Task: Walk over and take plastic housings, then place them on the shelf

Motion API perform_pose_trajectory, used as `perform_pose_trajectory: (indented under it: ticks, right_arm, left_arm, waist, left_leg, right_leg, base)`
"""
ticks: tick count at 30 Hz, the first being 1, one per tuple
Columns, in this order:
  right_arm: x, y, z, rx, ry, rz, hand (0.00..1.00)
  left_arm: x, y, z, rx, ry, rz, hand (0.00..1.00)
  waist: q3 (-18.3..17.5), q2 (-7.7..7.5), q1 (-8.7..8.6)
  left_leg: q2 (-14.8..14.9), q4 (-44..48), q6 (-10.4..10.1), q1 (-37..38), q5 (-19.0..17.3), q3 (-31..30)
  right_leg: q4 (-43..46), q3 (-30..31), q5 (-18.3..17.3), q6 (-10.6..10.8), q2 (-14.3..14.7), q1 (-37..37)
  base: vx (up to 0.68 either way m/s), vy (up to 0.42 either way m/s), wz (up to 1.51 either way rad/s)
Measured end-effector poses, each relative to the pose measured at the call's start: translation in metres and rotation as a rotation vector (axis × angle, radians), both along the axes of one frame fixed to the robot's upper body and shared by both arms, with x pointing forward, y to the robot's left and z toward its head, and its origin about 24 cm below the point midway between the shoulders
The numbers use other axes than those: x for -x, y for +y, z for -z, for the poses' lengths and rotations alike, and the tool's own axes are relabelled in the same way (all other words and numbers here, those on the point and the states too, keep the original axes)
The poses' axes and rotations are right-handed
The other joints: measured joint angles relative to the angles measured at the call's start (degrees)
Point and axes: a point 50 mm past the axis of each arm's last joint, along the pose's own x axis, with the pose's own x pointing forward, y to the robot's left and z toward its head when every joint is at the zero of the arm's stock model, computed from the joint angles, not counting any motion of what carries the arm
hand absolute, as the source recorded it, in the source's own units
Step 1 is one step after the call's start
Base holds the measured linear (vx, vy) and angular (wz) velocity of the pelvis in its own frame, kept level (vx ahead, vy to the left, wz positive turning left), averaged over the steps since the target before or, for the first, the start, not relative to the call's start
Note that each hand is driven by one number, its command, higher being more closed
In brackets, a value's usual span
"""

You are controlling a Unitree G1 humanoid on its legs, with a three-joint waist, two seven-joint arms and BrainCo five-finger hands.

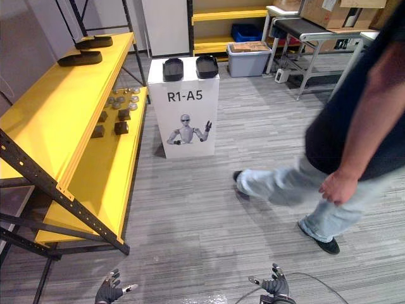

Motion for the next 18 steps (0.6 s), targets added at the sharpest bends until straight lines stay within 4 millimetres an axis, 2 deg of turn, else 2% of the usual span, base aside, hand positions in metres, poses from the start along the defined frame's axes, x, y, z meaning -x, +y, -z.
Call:
perform_pose_trajectory:
  ticks: [18]
  right_arm:
    - [-0.0006,0.0000,-0.0002,-0.012,-0.008,0.015,0.00]
  left_arm:
    - [-0.0014,0.0005,-0.0010,0.005,-0.010,-0.016,0.00]
  waist:
    - [0.01,-0.20,0.10]
  left_leg:
    - [-0.06,-0.74,0.02,-0.24,0.02,0.47]
  right_leg:
    - [-0.82,0.32,0.48,0.53,-0.01,-0.35]
  base:
    - [0.00,0.001,0.00]
